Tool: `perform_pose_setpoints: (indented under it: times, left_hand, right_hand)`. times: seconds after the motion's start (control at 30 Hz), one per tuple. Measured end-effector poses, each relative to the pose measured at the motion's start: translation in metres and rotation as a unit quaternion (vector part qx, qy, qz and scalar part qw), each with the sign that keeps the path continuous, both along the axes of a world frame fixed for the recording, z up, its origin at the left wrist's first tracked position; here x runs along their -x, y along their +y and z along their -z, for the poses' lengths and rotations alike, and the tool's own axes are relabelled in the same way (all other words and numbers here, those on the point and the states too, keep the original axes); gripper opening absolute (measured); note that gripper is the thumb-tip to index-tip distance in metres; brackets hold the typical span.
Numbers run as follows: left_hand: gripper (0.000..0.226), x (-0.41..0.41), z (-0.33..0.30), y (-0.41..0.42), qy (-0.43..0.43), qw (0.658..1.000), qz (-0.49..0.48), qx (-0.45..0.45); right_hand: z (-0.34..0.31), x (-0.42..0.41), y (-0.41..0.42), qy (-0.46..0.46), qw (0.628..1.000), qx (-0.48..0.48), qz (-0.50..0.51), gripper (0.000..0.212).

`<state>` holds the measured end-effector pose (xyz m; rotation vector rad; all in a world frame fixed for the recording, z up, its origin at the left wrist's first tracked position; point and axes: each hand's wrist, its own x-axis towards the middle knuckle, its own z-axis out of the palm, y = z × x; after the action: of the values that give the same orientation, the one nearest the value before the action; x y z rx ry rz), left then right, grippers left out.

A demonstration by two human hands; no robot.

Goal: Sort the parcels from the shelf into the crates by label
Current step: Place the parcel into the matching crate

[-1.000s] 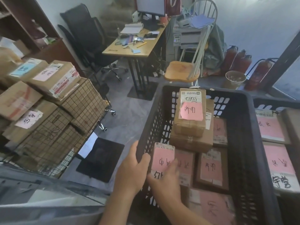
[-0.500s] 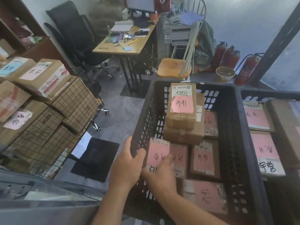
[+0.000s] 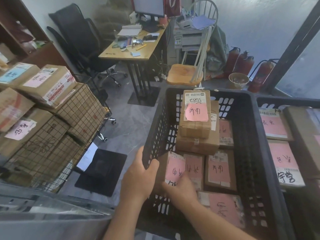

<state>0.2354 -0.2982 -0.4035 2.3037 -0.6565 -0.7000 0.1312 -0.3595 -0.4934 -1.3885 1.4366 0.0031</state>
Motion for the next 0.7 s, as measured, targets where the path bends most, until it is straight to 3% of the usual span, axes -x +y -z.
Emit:
perform_pose_setpoints:
  times: [0.13, 0.37, 0.53, 0.7]
  left_hand:
    - [0.054, 0.0, 0.003, -0.001, -0.009, 1.0, 0.001, -0.005]
    - [0.056, 0.001, 0.0, 0.0, -0.007, 1.0, 0.003, 0.0]
    - [0.058, 0.001, 0.0, 0.001, -0.009, 1.0, 0.003, 0.007]
    - [0.06, 0.003, 0.001, 0.001, -0.024, 1.0, 0.003, -0.001]
  right_hand:
    - [0.011, -0.01, 0.002, 0.036, 0.998, 0.052, -0.016, 0.085]
    - [0.024, -0.02, 0.0, 0.089, 0.981, 0.124, -0.117, 0.142]
    - [0.024, -0.022, -0.002, 0.103, 0.972, 0.162, -0.134, 0.153]
    - [0.025, -0.022, 0.004, 0.098, 0.979, 0.152, -0.095, 0.15]
